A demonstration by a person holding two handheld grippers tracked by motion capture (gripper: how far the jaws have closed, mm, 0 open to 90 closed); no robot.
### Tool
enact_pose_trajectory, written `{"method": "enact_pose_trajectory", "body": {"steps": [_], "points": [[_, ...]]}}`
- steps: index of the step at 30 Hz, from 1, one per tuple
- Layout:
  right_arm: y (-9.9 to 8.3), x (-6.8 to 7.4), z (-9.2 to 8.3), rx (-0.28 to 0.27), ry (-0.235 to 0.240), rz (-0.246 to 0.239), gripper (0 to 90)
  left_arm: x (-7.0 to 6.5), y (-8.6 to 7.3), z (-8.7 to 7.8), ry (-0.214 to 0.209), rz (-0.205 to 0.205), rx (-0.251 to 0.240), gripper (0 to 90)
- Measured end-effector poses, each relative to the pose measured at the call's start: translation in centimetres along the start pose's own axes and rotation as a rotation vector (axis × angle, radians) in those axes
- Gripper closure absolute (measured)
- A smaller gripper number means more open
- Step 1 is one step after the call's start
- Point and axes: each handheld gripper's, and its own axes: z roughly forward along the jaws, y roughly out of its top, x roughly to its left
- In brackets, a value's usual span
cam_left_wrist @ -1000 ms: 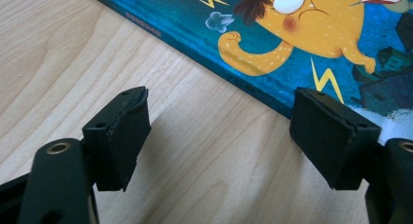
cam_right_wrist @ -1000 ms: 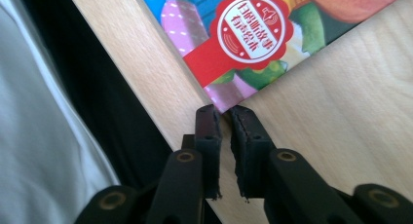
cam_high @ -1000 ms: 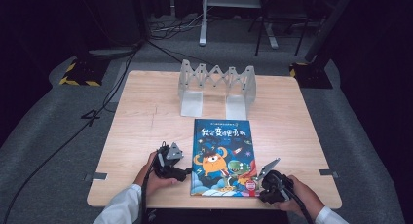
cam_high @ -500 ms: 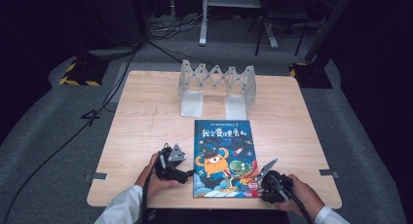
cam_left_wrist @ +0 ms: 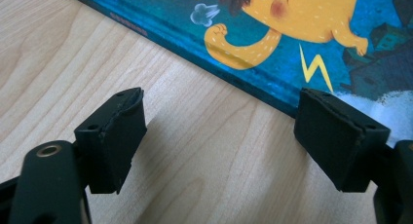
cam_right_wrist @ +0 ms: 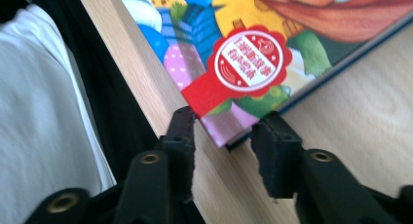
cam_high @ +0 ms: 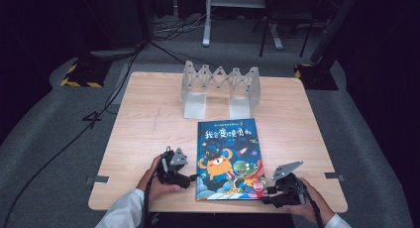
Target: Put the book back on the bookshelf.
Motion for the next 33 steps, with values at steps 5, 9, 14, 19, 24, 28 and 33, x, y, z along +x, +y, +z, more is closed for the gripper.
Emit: {"method": "enact_pose_trajectory", "body": {"steps": [5,9,14,19,24,28,33], "points": [[0.7,0.0,-0.4,-0.049,0.018,-0.043,45.6,-0.2,-0.2,-0.2,-0.001,-0.002,0.001,18.3],[1.2,-0.8,-0.9,-0.099,0.052,-0.01,40.7,-0.3,-0.3,-0.3,-0.008,0.01,0.001,18.5],[1.7,-1.7,-0.9,-0.143,0.104,-0.001,35.6,-0.3,-0.3,-0.3,-0.011,0.01,0.002,18.3],[2.3,-2.5,-0.7,-0.16,0.115,0.02,32.8,-0.3,-0.3,-0.2,-0.007,0.008,0.001,17.9],[2.7,-3.6,0.0,-0.189,0.12,0.065,33.5,-0.3,-0.3,-0.2,-0.006,0.008,0.001,17.9],[3.0,-4.0,0.7,-0.221,0.152,0.083,33.8,-0.3,-0.3,-0.2,-0.006,0.008,0.003,17.9],[3.0,-4.2,1.0,-0.247,0.18,0.066,36.5,-0.3,-0.3,-0.2,-0.006,0.009,0.003,17.8]]}}
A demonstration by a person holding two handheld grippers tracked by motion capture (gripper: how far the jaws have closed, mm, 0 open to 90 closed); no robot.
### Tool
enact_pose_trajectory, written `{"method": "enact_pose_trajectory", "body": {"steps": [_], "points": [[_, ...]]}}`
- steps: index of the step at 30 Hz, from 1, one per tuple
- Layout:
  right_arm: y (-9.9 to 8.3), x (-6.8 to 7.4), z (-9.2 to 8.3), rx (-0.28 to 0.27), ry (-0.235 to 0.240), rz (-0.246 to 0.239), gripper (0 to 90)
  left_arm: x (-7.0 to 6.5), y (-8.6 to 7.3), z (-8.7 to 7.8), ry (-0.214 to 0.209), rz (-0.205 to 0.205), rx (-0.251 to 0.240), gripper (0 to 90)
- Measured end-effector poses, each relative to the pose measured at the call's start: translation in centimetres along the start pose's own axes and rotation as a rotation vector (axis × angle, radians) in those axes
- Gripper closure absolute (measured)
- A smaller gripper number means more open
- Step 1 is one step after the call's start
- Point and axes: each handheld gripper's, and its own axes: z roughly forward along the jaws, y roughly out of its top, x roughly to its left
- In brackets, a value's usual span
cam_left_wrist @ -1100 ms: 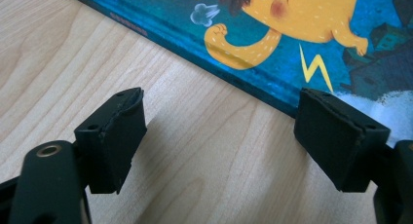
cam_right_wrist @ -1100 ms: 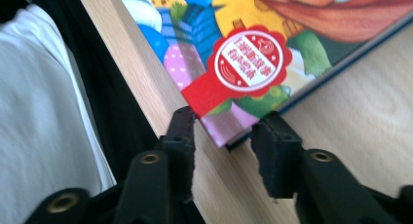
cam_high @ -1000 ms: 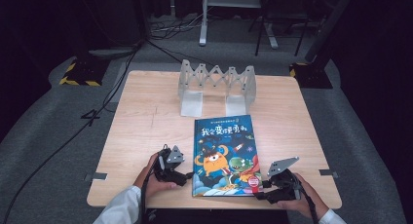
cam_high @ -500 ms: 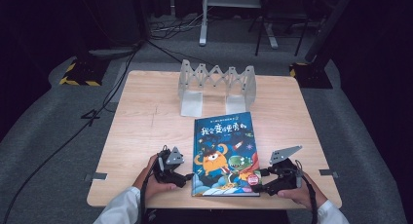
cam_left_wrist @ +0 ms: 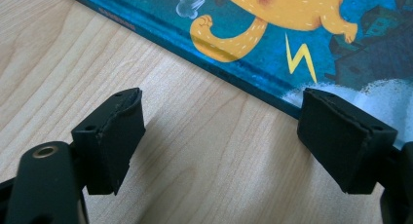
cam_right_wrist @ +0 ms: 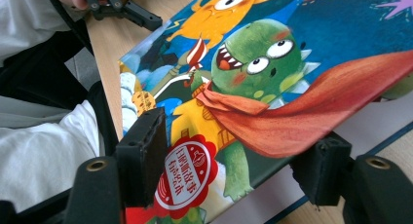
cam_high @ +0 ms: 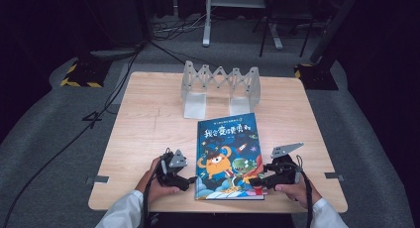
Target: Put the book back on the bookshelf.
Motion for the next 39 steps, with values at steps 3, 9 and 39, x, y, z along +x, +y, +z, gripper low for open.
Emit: {"method": "enact_pose_trajectory", "body": {"steps": [3,9,39], "points": [[-0.1,0.0,-0.1,-0.021,0.015,-0.024,38.7,0.1,0.0,0.0,-0.002,0.003,0.001,17.3],[0.0,0.8,-0.6,-0.07,0.023,-0.08,41.3,0.1,0.1,0.1,-0.002,0.001,0.005,15.0],[-0.6,4.7,-2.5,-0.19,-0.009,-0.344,46.3,1.5,1.0,0.2,-0.22,-0.123,-0.039,16.0]]}}
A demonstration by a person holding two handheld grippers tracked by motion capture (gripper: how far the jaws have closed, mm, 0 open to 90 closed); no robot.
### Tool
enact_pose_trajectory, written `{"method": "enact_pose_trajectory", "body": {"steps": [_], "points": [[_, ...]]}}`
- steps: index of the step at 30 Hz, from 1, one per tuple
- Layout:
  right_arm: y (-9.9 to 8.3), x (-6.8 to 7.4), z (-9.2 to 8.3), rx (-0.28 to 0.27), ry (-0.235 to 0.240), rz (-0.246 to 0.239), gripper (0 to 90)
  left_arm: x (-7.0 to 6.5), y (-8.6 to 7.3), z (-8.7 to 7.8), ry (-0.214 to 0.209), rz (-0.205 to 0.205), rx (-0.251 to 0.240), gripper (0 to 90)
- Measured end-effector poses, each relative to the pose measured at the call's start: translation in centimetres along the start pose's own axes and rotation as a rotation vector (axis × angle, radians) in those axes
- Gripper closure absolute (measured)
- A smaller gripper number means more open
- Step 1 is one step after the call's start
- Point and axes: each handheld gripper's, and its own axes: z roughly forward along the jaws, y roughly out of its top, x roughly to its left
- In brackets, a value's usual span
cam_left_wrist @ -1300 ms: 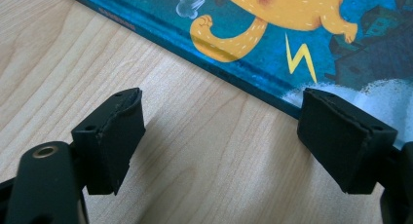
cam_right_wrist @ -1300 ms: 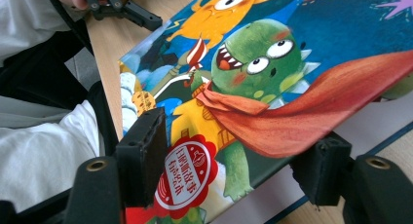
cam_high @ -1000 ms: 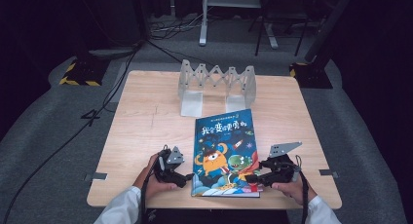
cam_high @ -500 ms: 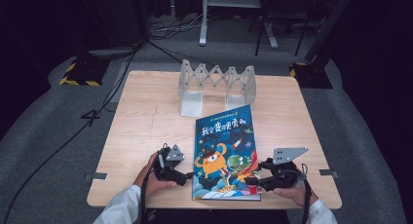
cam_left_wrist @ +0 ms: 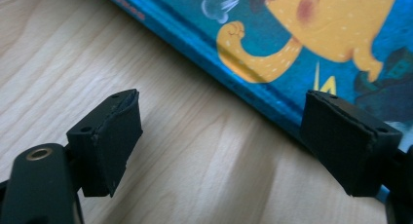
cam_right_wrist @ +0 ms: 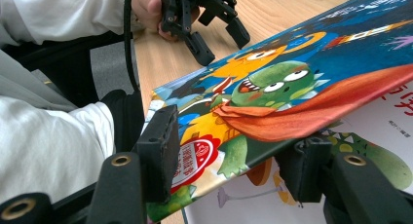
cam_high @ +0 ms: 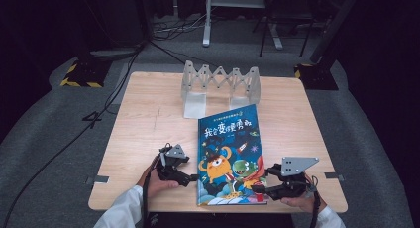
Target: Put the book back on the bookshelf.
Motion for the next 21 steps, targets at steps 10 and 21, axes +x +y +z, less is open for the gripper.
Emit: {"method": "enact_pose_trajectory", "body": {"steps": [10,21], "points": [[-0.2,0.4,-0.1,-0.018,-0.011,-0.049,46.3,-0.9,1.6,1.9,-0.118,-0.005,0.005,8.0],[-0.5,0.3,-0.6,-0.013,-0.065,-0.106,47.7,-0.7,1.7,0.0,-0.027,0.012,-0.156,31.7]]}}
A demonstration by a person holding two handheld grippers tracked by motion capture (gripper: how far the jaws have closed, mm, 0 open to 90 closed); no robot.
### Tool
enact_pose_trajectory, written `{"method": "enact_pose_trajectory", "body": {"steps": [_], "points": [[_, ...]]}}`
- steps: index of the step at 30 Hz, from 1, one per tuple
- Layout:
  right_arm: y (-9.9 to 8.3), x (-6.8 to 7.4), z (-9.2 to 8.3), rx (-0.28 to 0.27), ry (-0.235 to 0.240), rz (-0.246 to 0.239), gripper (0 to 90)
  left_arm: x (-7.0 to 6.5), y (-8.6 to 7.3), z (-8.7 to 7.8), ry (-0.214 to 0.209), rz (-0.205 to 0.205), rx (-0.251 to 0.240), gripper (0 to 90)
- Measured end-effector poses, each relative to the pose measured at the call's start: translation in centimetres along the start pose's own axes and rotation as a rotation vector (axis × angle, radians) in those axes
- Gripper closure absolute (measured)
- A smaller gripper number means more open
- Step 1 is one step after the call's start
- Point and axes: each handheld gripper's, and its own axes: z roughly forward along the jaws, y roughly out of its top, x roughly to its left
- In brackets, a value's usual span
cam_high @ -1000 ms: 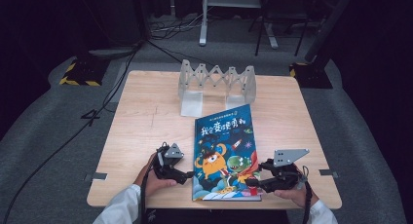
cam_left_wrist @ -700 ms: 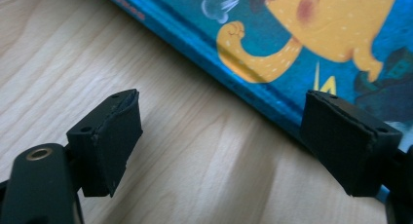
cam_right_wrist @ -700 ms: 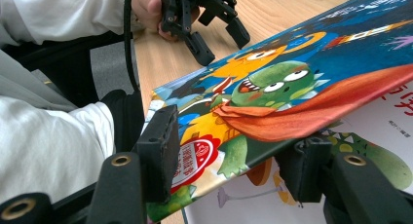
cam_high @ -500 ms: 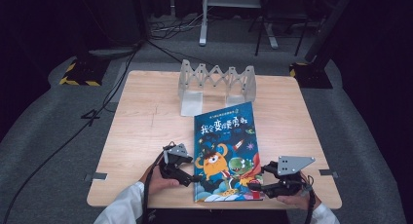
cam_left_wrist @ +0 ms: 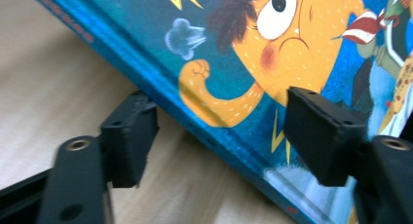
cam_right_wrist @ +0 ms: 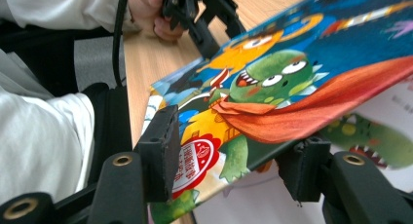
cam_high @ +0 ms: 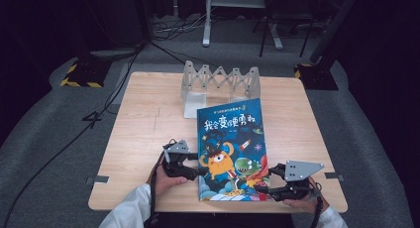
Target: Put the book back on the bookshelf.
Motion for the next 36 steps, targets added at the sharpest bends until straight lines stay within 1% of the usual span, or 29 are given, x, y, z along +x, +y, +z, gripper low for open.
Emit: {"method": "enact_pose_trajectory", "body": {"steps": [3,6,7,8,10,11,12,13,14,15,16,17,19,20,21,26,27,28,29,30,31,32,33,34,35,36], "points": [[-0.1,-0.1,0.1,0.022,-0.011,-0.003,48.7,-0.4,0.2,-0.7,0.043,0.04,-0.035,36.2],[-0.6,-0.5,0.2,0.048,-0.026,0.005,50.2,-0.7,0.4,-1.5,0.065,0.074,-0.08,44.8],[-0.9,-0.7,0.3,0.057,-0.034,0.007,50.7,-0.8,0.5,-1.8,0.068,0.094,-0.094,47.7],[-1.2,-0.9,0.4,0.069,-0.043,0.013,51.4,-1.0,0.7,-2.0,0.069,0.111,-0.1,49.5],[-1.6,-1.0,0.6,0.086,-0.055,0.023,52.0,-1.5,1.0,-2.4,0.076,0.138,-0.108,50.0],[-1.6,-1.0,0.6,0.086,-0.055,0.023,52.0,-1.5,1.0,-2.4,0.076,0.138,-0.108,50.0],[-2.0,-1.4,0.8,0.098,-0.074,0.03,52.3,-1.6,1.1,-2.5,0.072,0.151,-0.111,51.1],[-2.0,-1.4,0.8,0.098,-0.074,0.03,52.3,-1.8,1.2,-2.5,0.072,0.161,-0.114,51.1],[-2.5,-1.8,1.1,0.114,-0.091,0.046,52.3,-2.4,1.4,-2.5,0.072,0.197,-0.117,52.2],[-2.7,-2.0,1.2,0.12,-0.101,0.05,52.4,-2.6,1.5,-2.5,0.07,0.207,-0.116,52.3],[-2.7,-2.0,1.2,0.12,-0.101,0.05,52.4,-2.6,1.5,-2.5,0.07,0.207,-0.116,52.2],[-2.9,-2.2,1.4,0.125,-0.104,0.054,52.9,-3.0,1.7,-2.3,0.081,0.229,-0.119,52.2],[-2.9,-2.2,1.4,0.124,-0.112,0.045,52.8,-3.5,2.0,-2.0,0.09,0.235,-0.118,49.2],[-2.9,-2.2,1.4,0.124,-0.112,0.045,52.8,-3.5,2.0,-2.0,0.09,0.235,-0.118,48.7],[-2.9,-2.2,1.4,0.126,-0.119,0.04,52.9,-3.7,2.1,-1.9,0.101,0.239,-0.126,48.8],[-3.1,-2.1,1.3,0.115,-0.128,0.036,53.0,-3.7,2.2,-1.9,0.099,0.236,-0.137,50.9],[-3.1,-2.1,1.3,0.113,-0.131,0.038,52.9,-3.7,2.2,-1.9,0.097,0.231,-0.139,50.9],[-3.2,-2.1,1.3,0.114,-0.137,0.04,52.9,-3.7,2.3,-1.9,0.096,0.23,-0.141,52.4],[-3.2,-2.0,1.3,0.114,-0.149,0.043,52.6,-3.8,2.4,-1.9,0.087,0.24,-0.144,53.4],[-3.2,-2.0,1.3,0.114,-0.149,0.043,52.6,-3.8,2.4,-1.9,0.087,0.24,-0.144,54.9],[-3.2,-2.0,1.2,0.113,-0.167,0.048,52.5,-3.9,2.5,-2.0,0.072,0.244,-0.158,56.4],[-3.2,-2.0,1.2,0.113,-0.167,0.048,52.5,-3.9,2.5,-2.0,0.072,0.244,-0.158,58.5],[-3.2,-2.2,1.1,0.118,-0.195,0.058,52.2,-4.1,2.6,-2.0,0.061,0.258,-0.169,60.4],[-3.3,-2.4,1.1,0.117,-0.203,0.059,52.4,-4.1,2.6,-2.0,0.061,0.258,-0.169,61.6],[-3.3,-2.4,1.1,0.117,-0.203,0.059,52.4,-4.2,2.7,-2.0,0.064,0.269,-0.174,61.6],[-3.3,-2.7,1.1,0.117,-0.223,0.068,52.5,-4.3,2.7,-2.0,0.062,0.274,-0.18,63.8]]}}
